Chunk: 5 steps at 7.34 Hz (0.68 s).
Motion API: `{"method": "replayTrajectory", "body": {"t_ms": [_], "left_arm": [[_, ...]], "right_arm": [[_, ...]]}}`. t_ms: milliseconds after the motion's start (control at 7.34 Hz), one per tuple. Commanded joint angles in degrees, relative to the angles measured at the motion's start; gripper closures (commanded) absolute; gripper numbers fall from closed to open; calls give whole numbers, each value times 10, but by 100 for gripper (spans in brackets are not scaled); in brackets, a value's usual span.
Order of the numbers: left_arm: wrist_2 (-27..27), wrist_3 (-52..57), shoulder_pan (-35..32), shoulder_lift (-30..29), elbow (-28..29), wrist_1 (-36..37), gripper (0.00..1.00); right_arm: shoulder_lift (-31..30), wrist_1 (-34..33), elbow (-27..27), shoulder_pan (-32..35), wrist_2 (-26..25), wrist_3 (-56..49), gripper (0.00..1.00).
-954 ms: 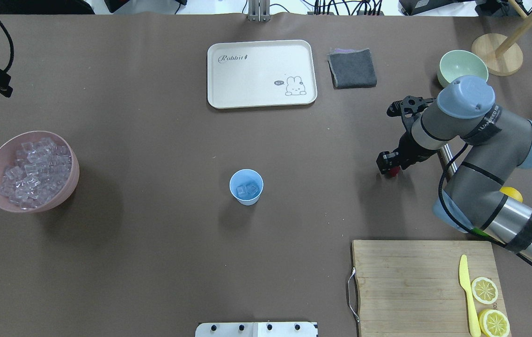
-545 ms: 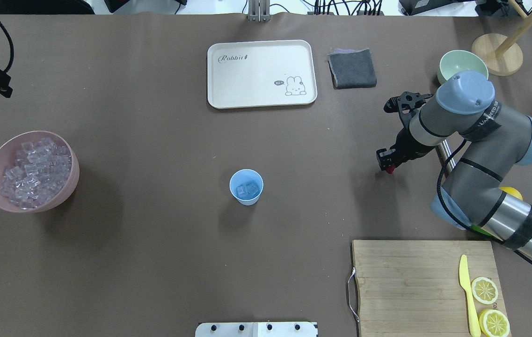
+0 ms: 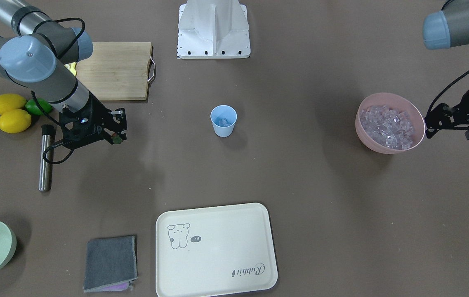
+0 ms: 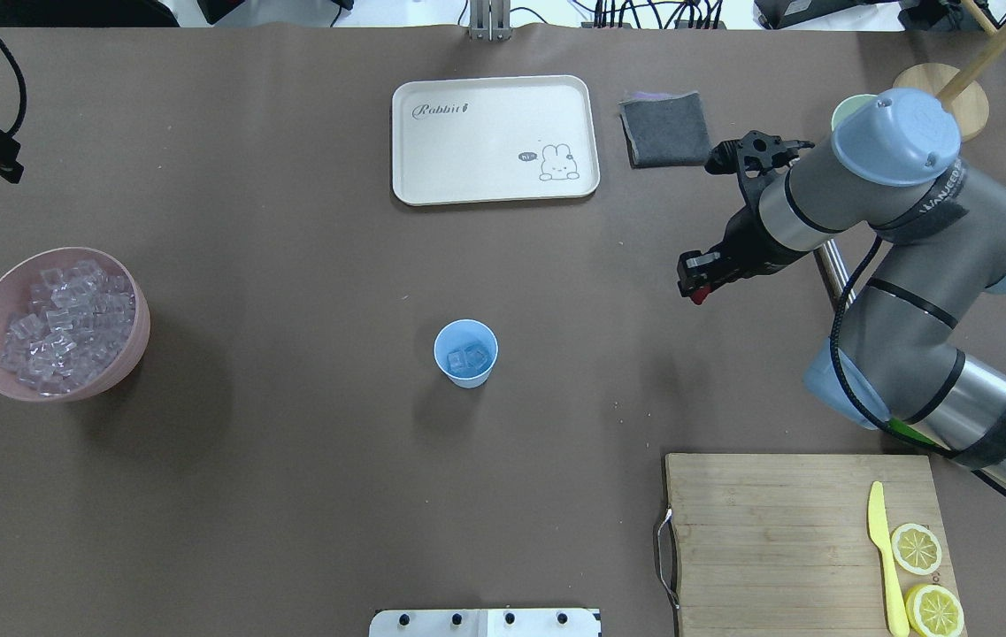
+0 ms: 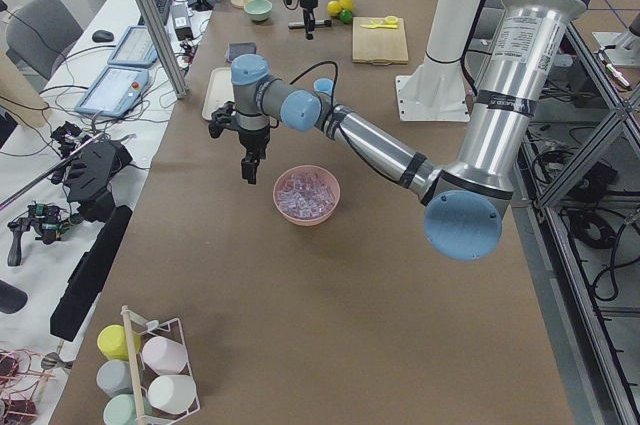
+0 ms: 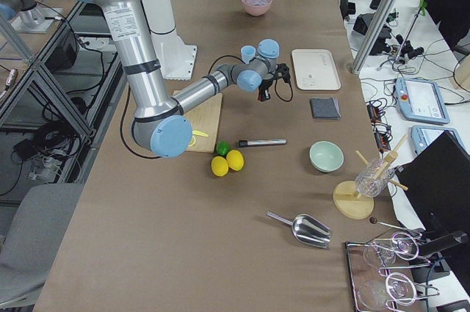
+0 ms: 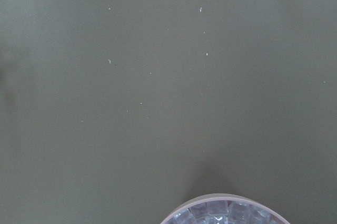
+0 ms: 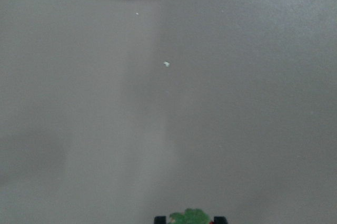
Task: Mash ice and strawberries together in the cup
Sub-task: 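Carry the strawberry with the right gripper over the light-blue cup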
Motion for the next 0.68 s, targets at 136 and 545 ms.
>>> {"method": "replayTrajectory", "body": {"t_ms": [136, 545], "left_arm": [[1, 73, -17, 3, 30, 1, 3], [1, 74, -21, 4, 35, -1, 3]], "right_arm": [[102, -2, 14, -112, -97, 140, 100], [197, -44, -32, -171, -165, 183, 100]]}}
